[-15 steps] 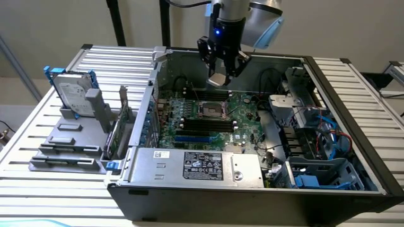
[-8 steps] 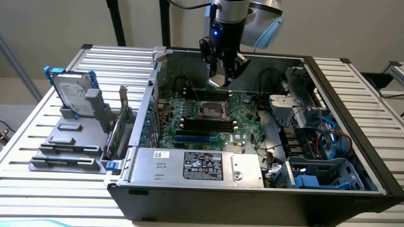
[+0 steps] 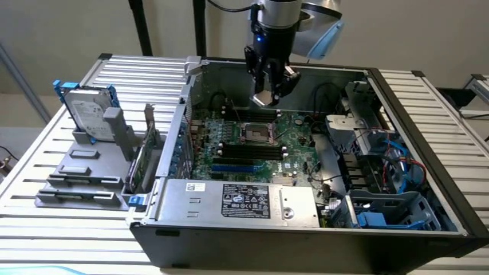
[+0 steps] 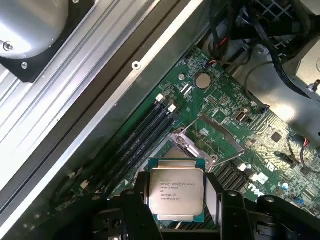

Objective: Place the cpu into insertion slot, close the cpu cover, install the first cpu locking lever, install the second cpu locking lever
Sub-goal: 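Place the cpu into insertion slot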

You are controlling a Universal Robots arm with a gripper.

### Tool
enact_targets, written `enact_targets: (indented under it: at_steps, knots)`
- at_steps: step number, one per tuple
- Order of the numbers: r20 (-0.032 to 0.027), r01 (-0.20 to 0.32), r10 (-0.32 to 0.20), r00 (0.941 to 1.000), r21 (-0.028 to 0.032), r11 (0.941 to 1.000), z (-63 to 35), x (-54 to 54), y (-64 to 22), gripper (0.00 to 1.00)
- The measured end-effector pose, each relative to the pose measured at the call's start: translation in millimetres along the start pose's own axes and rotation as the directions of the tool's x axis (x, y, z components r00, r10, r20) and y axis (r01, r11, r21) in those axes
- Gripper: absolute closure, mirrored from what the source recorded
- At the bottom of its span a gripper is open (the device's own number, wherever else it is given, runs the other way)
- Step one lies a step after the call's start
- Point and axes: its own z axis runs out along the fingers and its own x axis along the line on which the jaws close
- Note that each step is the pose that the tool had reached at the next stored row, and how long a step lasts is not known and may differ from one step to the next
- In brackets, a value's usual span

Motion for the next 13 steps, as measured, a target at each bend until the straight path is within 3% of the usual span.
enact_targets:
  at_steps: [4,7,13]
  knots:
    - [0.0049,-0.072,0.072,0.9974,-0.0014,0.9974,0.4,0.0,0.0,0.46]
    - [0.0085,-0.127,0.127,0.9919,-0.0029,0.9919,0.7,0.0,0.0,0.46]
    - [0.0155,-0.234,0.234,0.9721,-0.0062,0.9722,1.3,0.0,-0.1,0.46]
